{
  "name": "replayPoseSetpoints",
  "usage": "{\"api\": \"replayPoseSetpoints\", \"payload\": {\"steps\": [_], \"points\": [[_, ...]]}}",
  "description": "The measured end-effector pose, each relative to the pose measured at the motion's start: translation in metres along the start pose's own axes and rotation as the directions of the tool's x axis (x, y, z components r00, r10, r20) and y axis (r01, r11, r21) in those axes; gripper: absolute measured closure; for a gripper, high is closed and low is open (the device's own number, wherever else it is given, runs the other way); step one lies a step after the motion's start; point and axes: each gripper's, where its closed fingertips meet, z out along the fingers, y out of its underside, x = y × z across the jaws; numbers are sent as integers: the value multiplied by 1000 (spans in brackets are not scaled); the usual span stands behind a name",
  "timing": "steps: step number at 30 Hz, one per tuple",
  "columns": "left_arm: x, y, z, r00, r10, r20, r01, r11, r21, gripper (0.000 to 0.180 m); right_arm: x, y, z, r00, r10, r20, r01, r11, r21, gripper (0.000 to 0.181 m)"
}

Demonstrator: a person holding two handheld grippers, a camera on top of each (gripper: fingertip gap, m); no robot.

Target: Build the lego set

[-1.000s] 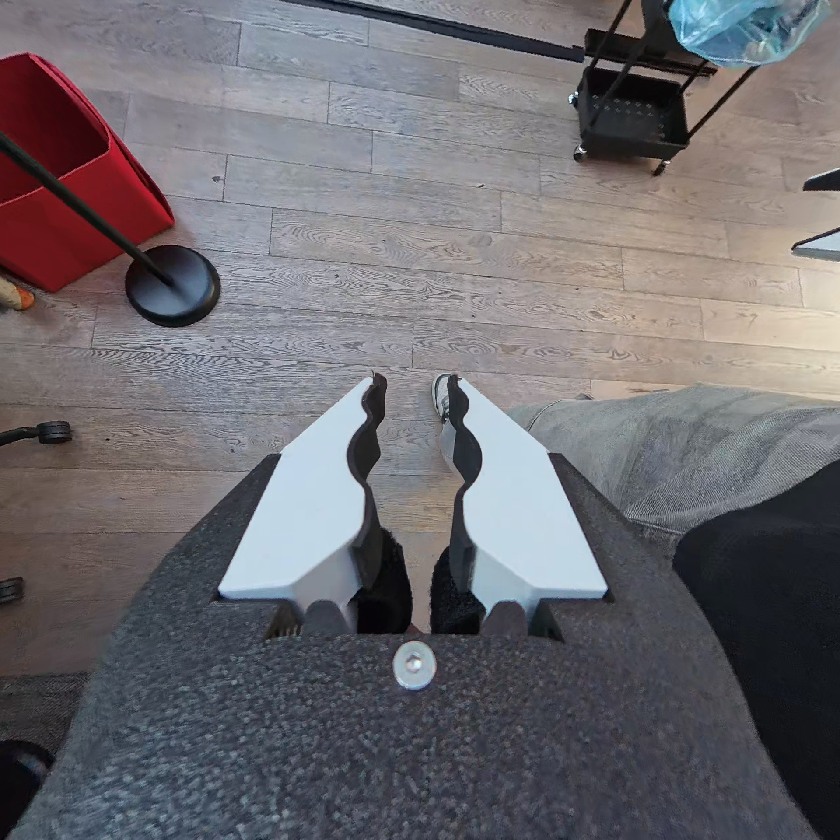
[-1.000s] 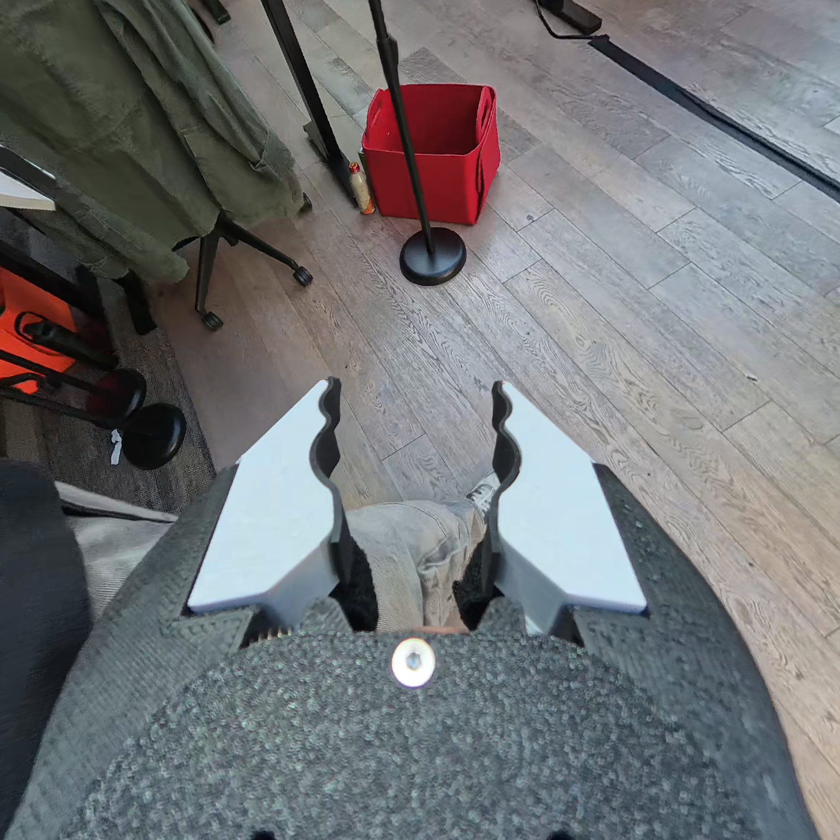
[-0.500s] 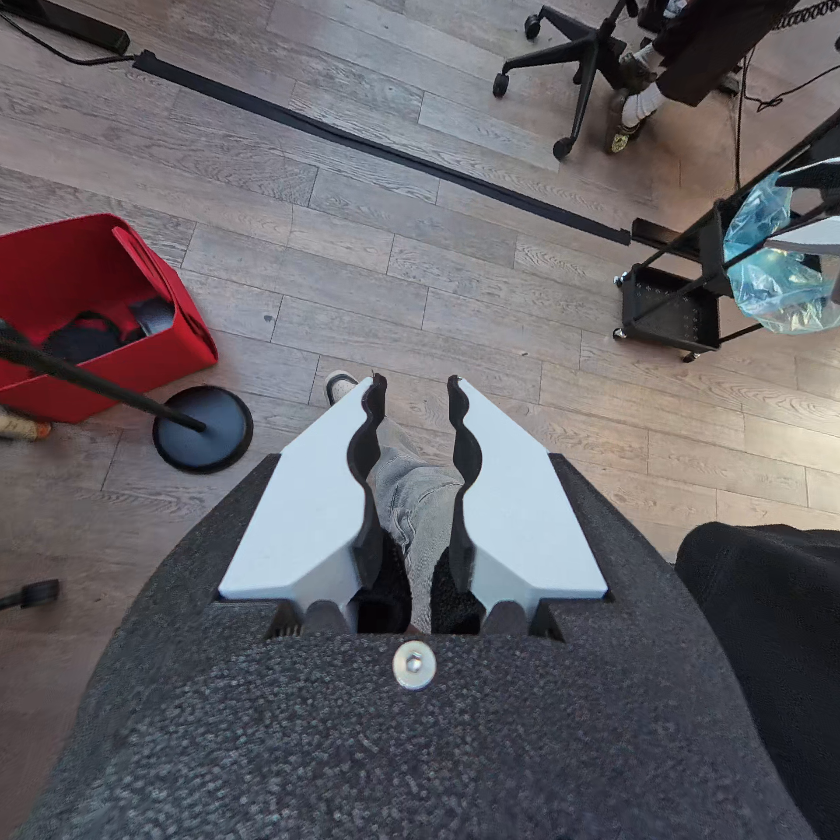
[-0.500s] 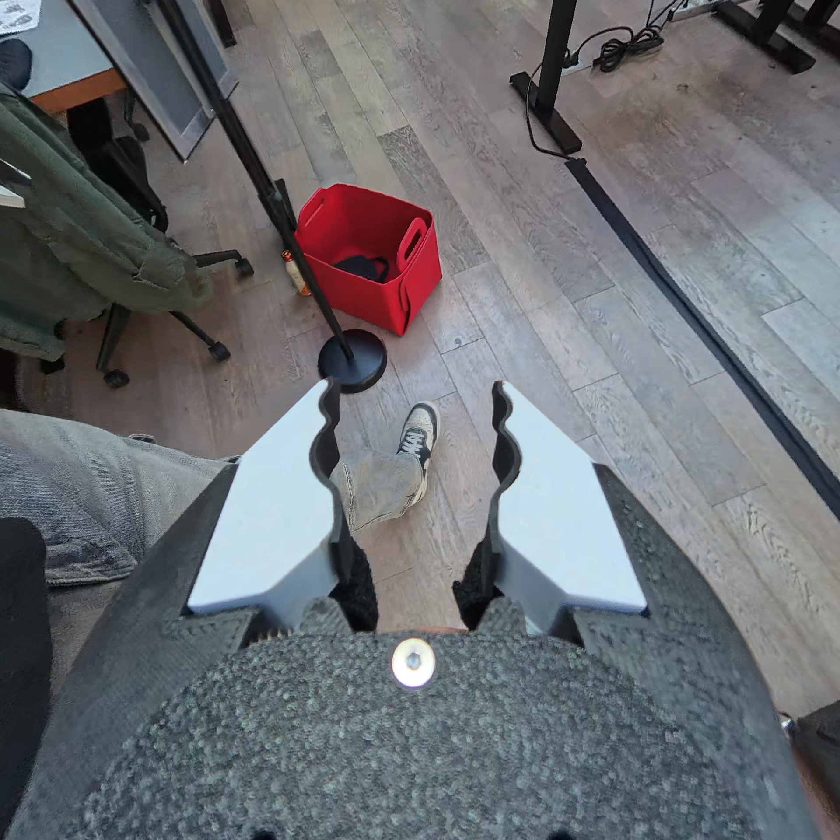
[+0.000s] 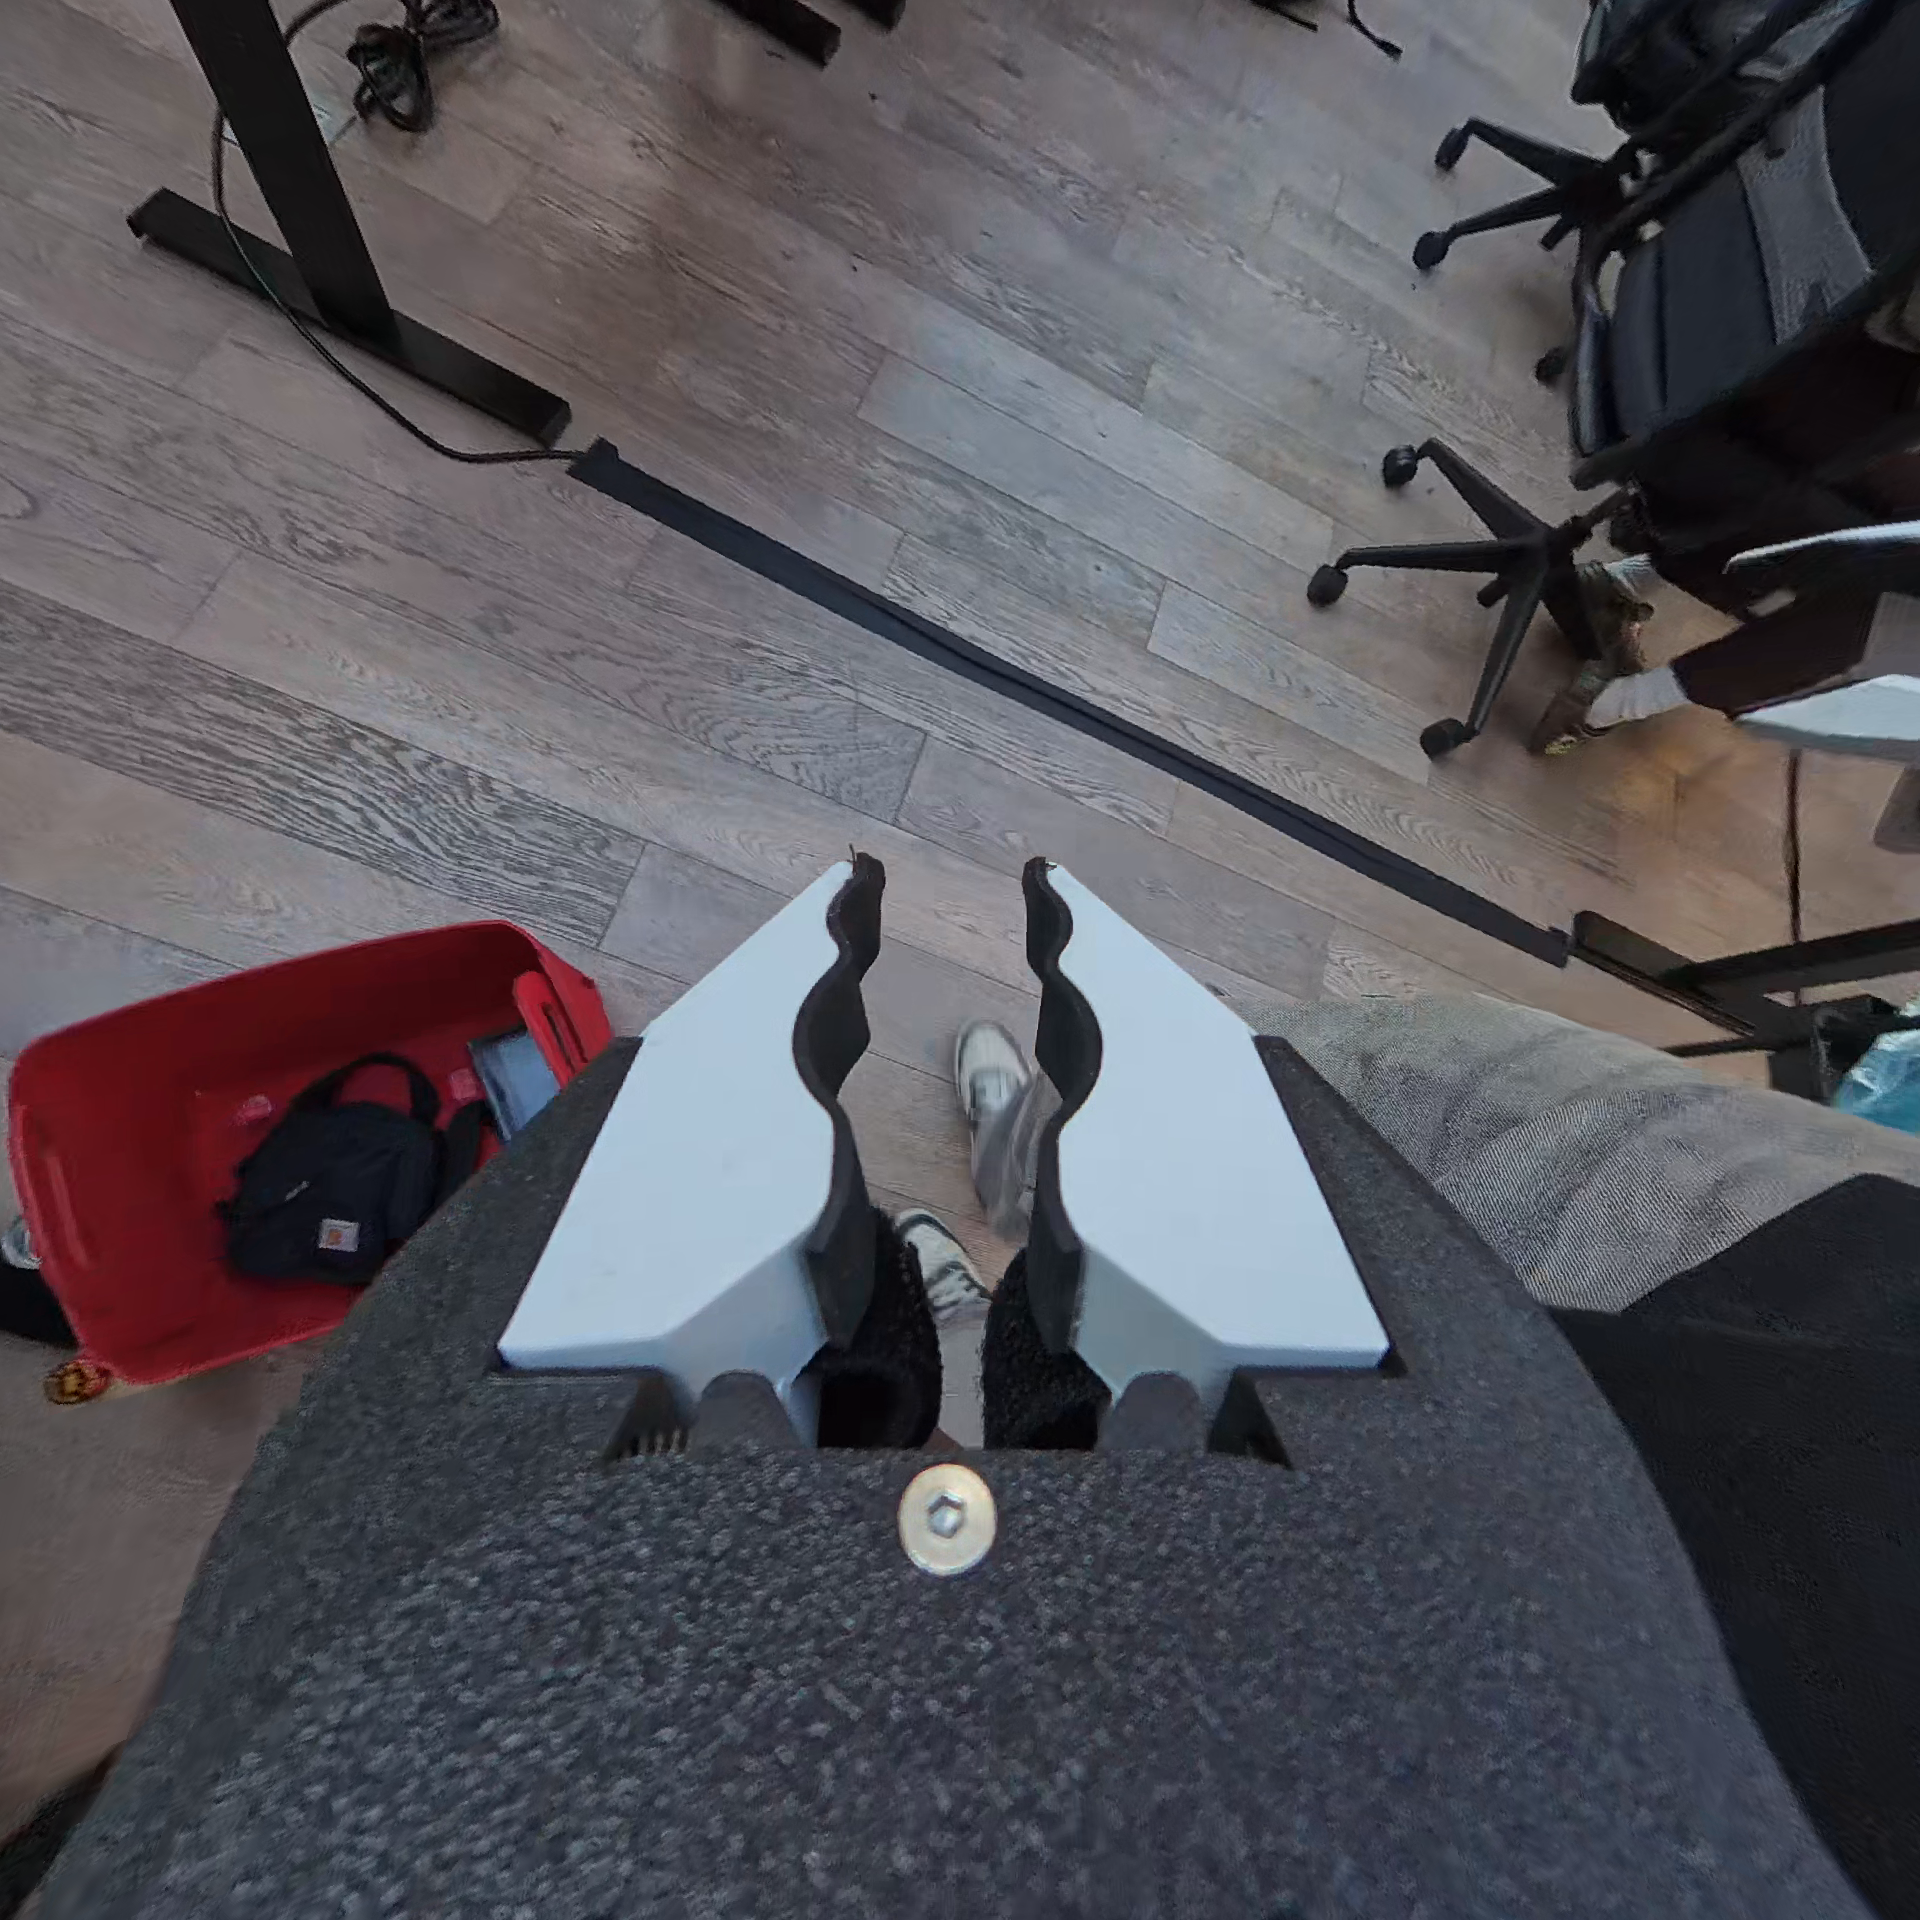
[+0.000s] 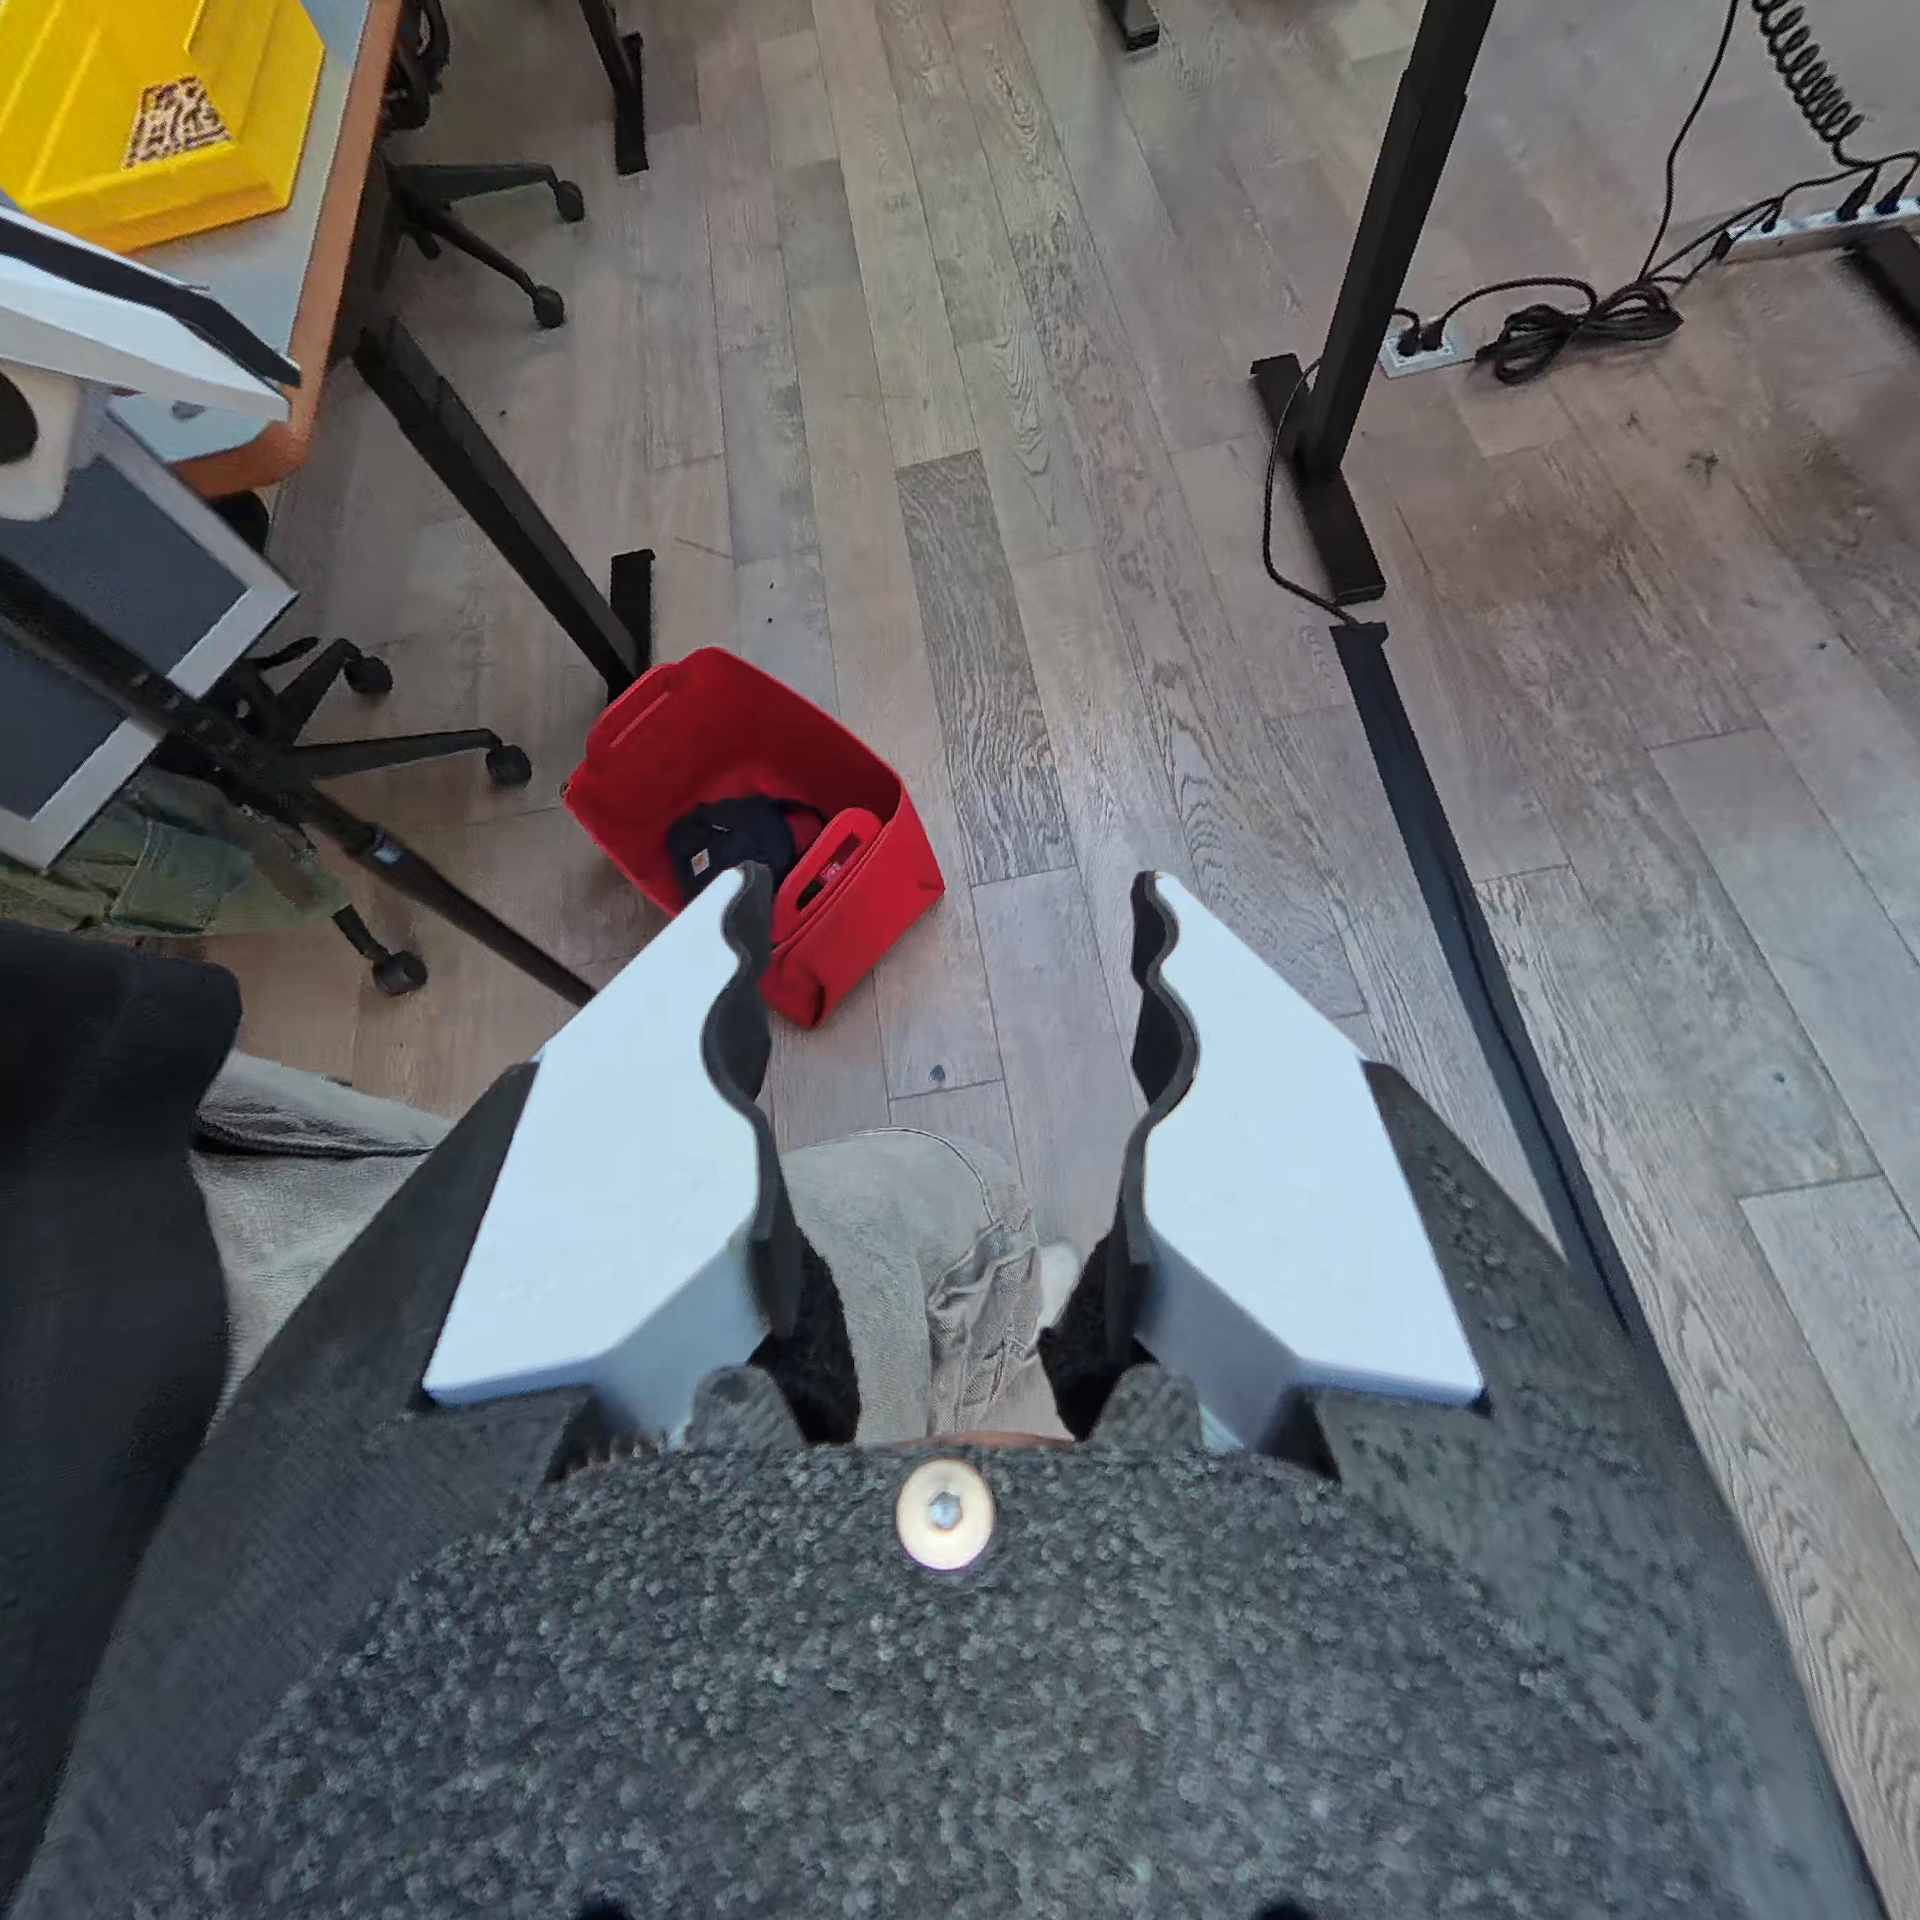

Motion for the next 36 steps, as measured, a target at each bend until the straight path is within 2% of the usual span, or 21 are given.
{"api": "replayPoseSetpoints", "payload": {"steps": [4, 8, 9, 12, 14, 17, 21, 28, 33, 36], "points": [[-87, -72, 67, 990, 42, 135, -39, 999, -24, 154, 77, -65, 100, 1000, 26, 17, -27, 999, 34, 111], [-178, -145, 138, 981, -34, 192, 41, 999, -33, 154, 149, -133, 215, 997, 41, 58, -44, 998, 51, 111], [-201, -165, 154, 977, -62, 205, 69, 997, -26, 154, 171, -158, 245, 998, 21, 66, -25, 998, 56, 110], [-267, -225, 189, 955, -119, 272, 135, 990, -40, 154, 213, -222, 323, 979, -192, 68, 190, 981, 34, 108], [-304, -270, 203, 947, -146, 288, 160, 987, -24, 154, 228, -270, 374, 959, -253, 126, 251, 967, 33, 108], [-366, -330, 219, 929, -171, 329, 187, 982, -16, 154, 240, -345, 447, 938, -247, 242, 251, 968, 15, 99], [-458, -389, 251, 900, -243, 362, 247, 968, 34, 154, 251, -444, 551, 910, -250, 331, 238, 968, 75, 100], [-659, -485, 327, 896, -267, 356, 267, 962, 48, 153, 254, -584, 768, 882, -280, 378, 260, 960, 104, 100], [-807, -585, 349, 909, -295, 294, 304, 953, 17, 152, 248, -712, 911, 919, -107, 380, 77, 993, 94, 100], [-888, -645, 356, 921, -260, 288, 270, 963, 8, 152, 249, -791, 979, 919, -102, 380, 60, 991, 122, 100]]}}
